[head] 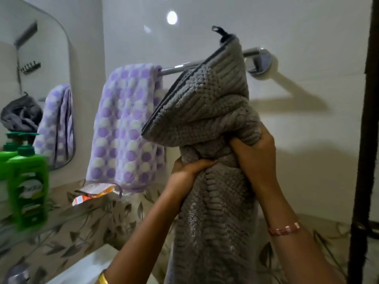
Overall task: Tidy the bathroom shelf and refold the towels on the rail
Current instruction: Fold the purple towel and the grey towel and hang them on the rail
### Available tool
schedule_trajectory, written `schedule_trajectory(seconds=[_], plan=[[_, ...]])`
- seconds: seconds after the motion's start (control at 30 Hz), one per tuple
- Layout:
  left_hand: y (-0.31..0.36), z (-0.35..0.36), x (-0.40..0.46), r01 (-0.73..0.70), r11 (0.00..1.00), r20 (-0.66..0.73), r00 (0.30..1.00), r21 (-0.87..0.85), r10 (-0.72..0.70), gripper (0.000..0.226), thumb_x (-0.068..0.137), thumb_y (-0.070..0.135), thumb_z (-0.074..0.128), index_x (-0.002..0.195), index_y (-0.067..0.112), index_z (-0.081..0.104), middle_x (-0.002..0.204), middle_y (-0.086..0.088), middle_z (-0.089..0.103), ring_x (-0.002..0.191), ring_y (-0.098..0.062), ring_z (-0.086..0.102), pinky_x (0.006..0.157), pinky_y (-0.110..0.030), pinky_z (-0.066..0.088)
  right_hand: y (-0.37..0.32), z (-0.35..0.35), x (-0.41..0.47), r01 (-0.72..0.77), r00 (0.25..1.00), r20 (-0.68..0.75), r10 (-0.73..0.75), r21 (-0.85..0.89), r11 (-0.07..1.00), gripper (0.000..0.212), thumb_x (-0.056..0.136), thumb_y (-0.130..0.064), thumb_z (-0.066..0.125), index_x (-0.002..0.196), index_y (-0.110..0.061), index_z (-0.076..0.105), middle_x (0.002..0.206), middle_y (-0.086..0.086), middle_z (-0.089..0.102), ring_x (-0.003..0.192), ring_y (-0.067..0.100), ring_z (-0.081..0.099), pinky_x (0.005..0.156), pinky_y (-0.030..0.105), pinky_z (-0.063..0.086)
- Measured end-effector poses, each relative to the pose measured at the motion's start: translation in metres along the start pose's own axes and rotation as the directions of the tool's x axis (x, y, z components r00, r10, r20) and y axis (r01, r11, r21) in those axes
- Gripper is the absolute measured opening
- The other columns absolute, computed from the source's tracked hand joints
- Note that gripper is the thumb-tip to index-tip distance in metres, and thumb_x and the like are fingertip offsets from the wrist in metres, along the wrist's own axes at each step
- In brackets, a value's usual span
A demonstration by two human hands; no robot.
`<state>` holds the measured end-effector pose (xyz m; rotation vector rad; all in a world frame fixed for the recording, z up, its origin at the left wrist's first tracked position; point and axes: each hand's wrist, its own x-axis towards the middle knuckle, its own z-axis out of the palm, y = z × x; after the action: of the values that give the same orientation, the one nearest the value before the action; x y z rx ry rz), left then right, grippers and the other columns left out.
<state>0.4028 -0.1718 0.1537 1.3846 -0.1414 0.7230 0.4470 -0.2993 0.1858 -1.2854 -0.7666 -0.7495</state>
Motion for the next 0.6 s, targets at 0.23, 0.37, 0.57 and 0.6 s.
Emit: schedule_trajectory(seconds=[0.23, 0.37, 0.57, 0.6], plan=[[-0.016, -0.017, -0.051, 0.144, 0.989, 0.107, 0.984, -0.017, -0.141, 0.043, 0.055, 0.034, 0.078, 0.095, 0.024, 0.063, 0.089, 0.004, 0.075, 0.086, -0.015, 0.07, 0.075, -0.027, 0.056, -0.002, -0.015, -0.043, -0.042, 0.996, -0.08, 0.042, -0.002, 0.999, 0.023, 0.077, -0.011, 0.068, 0.099, -0.008, 0.063, 0.079, -0.013, 0.06, 0.068, -0.008, 0.054, 0.061, 0.007, 0.046], [-0.033, -0.035, -0.085, 0.196, 0.979, 0.14, 0.973, -0.062, -0.186, 0.05, 0.053, 0.043, 0.077, 0.099, 0.027, 0.064, 0.098, 0.008, 0.073, 0.093, -0.011, 0.068, 0.074, -0.021, 0.054, -0.006, -0.023, -0.083, -0.112, 0.985, -0.131, 0.111, -0.005, 0.994, 0.021, 0.071, -0.017, 0.066, 0.091, -0.013, 0.061, 0.076, -0.013, 0.059, 0.062, -0.012, 0.052, 0.059, 0.006, 0.044], [-0.061, -0.068, -0.142, 0.492, 0.813, 0.191, 0.871, -0.311, -0.453, 0.063, 0.062, 0.064, 0.059, 0.111, 0.024, 0.064, 0.116, -0.003, 0.067, 0.11, -0.022, 0.061, 0.09, -0.036, 0.047, -0.005, -0.032, -0.162, -0.365, 0.909, -0.225, 0.352, -0.019, 0.931, 0.013, 0.074, -0.01, 0.07, 0.086, -0.012, 0.065, 0.077, -0.004, 0.063, 0.065, -0.003, 0.056, 0.058, 0.012, 0.045], [-0.064, -0.072, -0.153, 0.544, 0.781, 0.197, 0.839, -0.307, -0.507, 0.06, 0.064, 0.064, 0.057, 0.109, 0.025, 0.065, 0.114, -0.003, 0.068, 0.108, -0.023, 0.062, 0.087, -0.037, 0.048, -0.004, -0.034, -0.176, -0.408, 0.89, -0.234, 0.391, -0.024, 0.913, 0.012, 0.074, -0.011, 0.071, 0.084, -0.013, 0.065, 0.077, -0.003, 0.063, 0.064, -0.003, 0.057, 0.057, 0.01, 0.046]])
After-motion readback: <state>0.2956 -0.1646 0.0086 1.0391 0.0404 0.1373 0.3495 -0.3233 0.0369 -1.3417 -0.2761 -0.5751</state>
